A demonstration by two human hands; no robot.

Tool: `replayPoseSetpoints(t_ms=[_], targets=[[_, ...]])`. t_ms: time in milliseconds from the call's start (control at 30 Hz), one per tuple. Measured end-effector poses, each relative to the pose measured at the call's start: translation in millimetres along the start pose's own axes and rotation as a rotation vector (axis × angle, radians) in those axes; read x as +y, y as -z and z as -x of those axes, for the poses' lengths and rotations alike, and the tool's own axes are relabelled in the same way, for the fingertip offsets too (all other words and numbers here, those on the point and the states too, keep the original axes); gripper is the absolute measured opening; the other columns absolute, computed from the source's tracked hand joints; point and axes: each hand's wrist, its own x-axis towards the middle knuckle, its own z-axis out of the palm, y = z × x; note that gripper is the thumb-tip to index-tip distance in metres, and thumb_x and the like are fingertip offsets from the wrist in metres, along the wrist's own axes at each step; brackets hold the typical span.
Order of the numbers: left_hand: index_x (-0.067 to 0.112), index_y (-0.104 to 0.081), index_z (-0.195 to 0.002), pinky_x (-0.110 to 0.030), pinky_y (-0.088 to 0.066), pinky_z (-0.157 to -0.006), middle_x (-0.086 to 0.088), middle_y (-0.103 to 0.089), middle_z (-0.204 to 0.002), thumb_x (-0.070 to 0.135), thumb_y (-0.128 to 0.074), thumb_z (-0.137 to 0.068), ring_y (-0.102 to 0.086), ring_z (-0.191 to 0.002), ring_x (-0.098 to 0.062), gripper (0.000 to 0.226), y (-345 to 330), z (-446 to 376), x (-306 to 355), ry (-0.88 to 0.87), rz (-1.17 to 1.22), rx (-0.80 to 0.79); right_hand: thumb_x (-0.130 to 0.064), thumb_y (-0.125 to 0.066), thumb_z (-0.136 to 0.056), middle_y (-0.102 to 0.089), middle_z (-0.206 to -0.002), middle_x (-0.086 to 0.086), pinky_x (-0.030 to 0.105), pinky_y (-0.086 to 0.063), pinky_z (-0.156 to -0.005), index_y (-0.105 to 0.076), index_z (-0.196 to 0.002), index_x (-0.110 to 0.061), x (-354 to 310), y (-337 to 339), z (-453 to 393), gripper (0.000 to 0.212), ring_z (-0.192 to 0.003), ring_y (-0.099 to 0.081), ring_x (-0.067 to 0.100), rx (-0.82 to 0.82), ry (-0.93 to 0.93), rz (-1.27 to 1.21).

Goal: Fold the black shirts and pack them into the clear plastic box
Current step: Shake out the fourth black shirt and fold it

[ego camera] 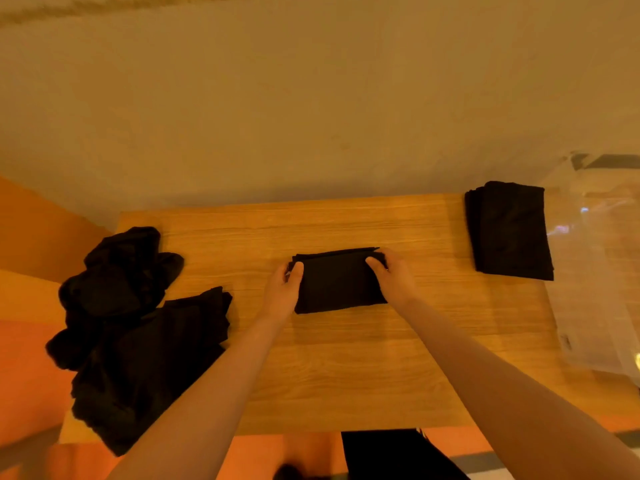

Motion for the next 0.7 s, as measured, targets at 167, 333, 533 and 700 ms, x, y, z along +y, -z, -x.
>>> replayPoseSetpoints(t_ms=[167, 333, 533, 700], targets=[[0.019, -0.054, -0.117, -0.017, -0.047, -0.076, 0.009, -0.060, -0.102, 0.021, -0.057, -0.090, -0.057, -0.094, -0.004, 0.027, -5, -8, -15, 0.034, 0.005, 0.016, -0.027, -0.042, -0.098, -0.057, -0.093, -0.001, 0.019, -0.044, -0.062, -0.052, -0.120, -0.008, 7, -10, -11, 0.031, -0.084, -0.056, 0.014, 0.105, -0.031, 0.054], [0.014, -0.056, -0.104, -0.015, -0.038, -0.059, 0.008, -0.056, -0.083, 0.028, -0.043, -0.097, -0.058, -0.083, -0.012, 0.020, -23, -15, -17, -0.078, -0.290, 0.319, -0.033, -0.040, -0.097, -0.053, -0.064, -0.001, 0.029, -0.041, -0.046, -0.051, -0.116, -0.007, 5, -18, -14, 0.034, -0.053, -0.052, 0.017, 0.220, 0.027, 0.302], [0.008, -0.051, -0.122, -0.013, -0.035, -0.050, 0.007, -0.056, -0.081, 0.025, -0.043, -0.097, -0.050, -0.062, -0.001, 0.031, -30, -19, -20, -0.100, -0.358, 0.409, -0.044, -0.039, -0.095, -0.053, -0.064, 0.001, 0.025, -0.033, -0.039, -0.047, -0.113, -0.009, 5, -23, -24, 0.041, -0.050, -0.050, 0.017, 0.270, 0.032, 0.598], [0.007, -0.051, -0.118, -0.032, -0.048, -0.081, -0.011, -0.057, -0.113, 0.014, -0.056, -0.087, -0.053, -0.101, -0.021, 0.032, -31, -8, -15, -0.346, -0.632, 0.525, -0.026, -0.055, -0.090, -0.061, -0.096, 0.008, 0.033, -0.049, -0.062, -0.048, -0.116, -0.006, 0, -19, -20, 0.033, -0.079, -0.061, 0.023, 0.401, 0.254, 0.670]])
